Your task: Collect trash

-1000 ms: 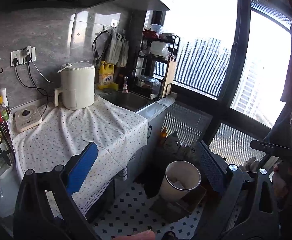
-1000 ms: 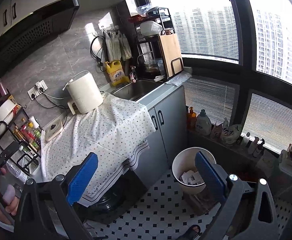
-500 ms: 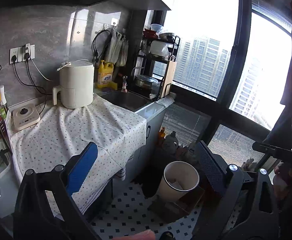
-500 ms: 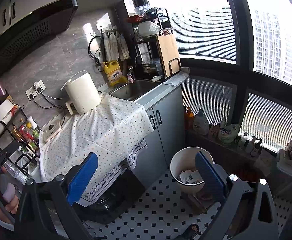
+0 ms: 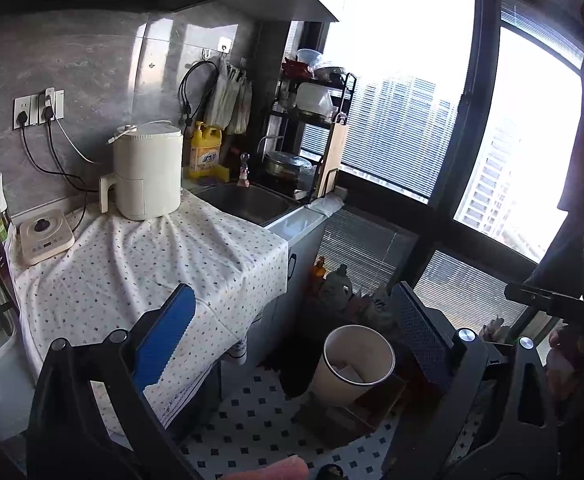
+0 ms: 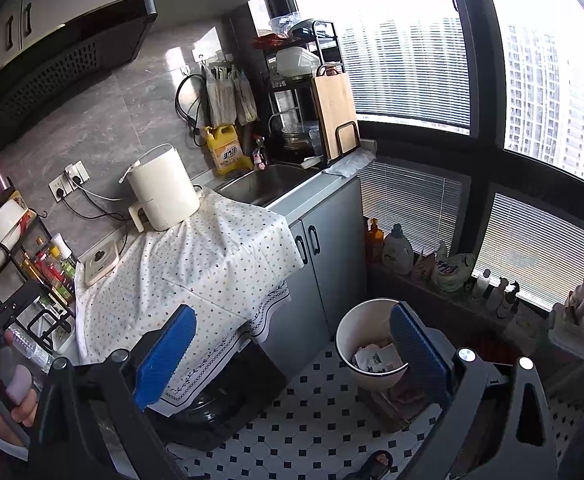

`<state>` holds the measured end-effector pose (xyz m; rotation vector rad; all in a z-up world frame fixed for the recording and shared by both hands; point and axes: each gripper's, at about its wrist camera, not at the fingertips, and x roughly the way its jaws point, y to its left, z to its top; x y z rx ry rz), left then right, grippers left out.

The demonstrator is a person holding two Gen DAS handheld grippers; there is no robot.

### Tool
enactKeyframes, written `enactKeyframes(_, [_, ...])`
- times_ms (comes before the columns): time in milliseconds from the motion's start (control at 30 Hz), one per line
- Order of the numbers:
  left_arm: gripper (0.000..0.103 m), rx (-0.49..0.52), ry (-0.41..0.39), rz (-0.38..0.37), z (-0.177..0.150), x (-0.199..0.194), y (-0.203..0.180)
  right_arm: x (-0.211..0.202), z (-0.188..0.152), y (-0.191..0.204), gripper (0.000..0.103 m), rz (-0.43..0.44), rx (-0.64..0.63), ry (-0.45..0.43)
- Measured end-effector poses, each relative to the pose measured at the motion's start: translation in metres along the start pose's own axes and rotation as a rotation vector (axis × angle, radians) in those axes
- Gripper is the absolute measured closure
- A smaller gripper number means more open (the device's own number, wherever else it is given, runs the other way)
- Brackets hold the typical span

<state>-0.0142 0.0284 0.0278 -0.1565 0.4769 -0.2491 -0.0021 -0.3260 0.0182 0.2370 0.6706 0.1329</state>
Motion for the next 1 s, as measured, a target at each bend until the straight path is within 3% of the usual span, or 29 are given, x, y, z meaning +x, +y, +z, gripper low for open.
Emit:
enactKeyframes(667, [0.006, 0.02, 0.032, -0.043, -0.001, 0.034, -0.004, 0.019, -0.014, -0.011, 0.008, 0.015, 0.02, 0.042])
enactKeyframes(1000, [0.006, 0.001, 0.084, -0.085, -0.004, 0.07, 0.0, 0.026, -0.017, -0.02, 0.008, -0.04, 0.016, 0.058])
